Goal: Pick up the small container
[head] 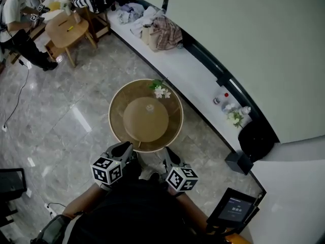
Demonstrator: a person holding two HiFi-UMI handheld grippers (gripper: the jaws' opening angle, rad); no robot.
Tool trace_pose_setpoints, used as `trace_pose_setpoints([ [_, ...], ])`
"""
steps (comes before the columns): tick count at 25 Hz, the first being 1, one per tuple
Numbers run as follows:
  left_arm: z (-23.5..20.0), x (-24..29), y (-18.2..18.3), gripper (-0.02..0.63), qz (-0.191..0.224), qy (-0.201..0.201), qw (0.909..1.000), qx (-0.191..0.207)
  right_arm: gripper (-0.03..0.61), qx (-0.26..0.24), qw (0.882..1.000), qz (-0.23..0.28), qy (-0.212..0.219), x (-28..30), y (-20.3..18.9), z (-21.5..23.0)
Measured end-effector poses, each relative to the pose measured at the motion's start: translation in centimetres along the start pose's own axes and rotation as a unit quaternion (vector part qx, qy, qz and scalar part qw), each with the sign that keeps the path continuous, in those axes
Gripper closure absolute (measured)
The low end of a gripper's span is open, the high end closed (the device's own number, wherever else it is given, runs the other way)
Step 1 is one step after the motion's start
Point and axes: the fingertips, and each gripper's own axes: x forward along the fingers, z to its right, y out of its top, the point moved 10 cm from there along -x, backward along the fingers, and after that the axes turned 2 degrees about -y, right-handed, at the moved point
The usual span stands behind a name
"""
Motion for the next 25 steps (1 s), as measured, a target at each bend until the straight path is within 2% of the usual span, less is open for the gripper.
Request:
trace_pose_setpoints([
  [9, -4.7, 1.7, 3.3, 0.568, -0.008, -0.023, 0.9997, -0.003, 0.574, 0.006, 1.0, -0.005, -0.026, 3.8, 1.6, -1.8],
  [18, -7.7, 3.4, 4.7, 0.568, -0.01, -0.032, 0.9994, 0.002, 0.573, 0.007, 0.999, -0.016, -0.038, 6.7, 2.4, -2.2],
  [25, -9.1, 6.0, 4.8, 0.568, -0.017, -0.004, 0.9998, 0.0, 0.572, 0.012, 0.998, -0.025, -0.047, 9.0, 3.1, 0.8],
])
